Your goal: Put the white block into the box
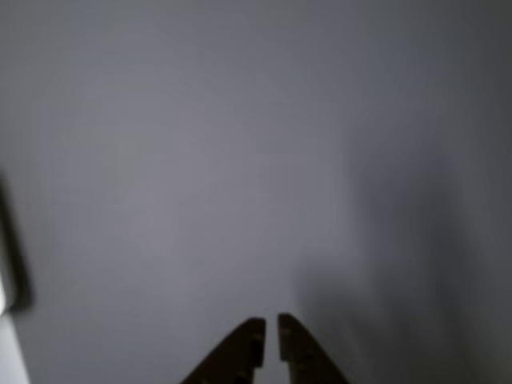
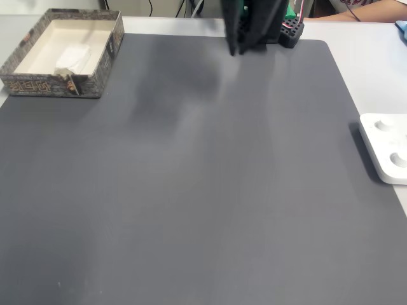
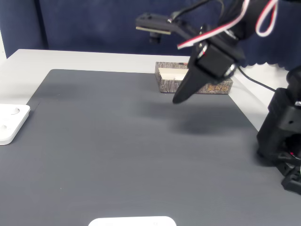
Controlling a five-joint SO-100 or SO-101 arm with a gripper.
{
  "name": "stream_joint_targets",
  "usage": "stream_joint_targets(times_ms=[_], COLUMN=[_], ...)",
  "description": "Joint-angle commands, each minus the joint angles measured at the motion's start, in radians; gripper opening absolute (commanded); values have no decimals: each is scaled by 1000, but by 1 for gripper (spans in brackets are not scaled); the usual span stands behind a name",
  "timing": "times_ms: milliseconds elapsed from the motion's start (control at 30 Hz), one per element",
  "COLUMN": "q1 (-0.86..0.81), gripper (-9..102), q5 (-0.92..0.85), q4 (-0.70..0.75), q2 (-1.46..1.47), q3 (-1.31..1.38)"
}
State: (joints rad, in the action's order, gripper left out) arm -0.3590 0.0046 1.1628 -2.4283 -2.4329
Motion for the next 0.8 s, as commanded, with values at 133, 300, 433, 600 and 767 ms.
stream_joint_targets(times_ms=[133, 300, 433, 600, 767], q1=[219, 273, 282, 265, 218], gripper=[-2, -2, -2, -2, -2], q5=[-78, -138, -155, -143, -121], q4=[-63, -112, -127, -170, -164], q2=[-121, -227, -351, -448, -528], q3=[-123, -270, -388, -489, -554])
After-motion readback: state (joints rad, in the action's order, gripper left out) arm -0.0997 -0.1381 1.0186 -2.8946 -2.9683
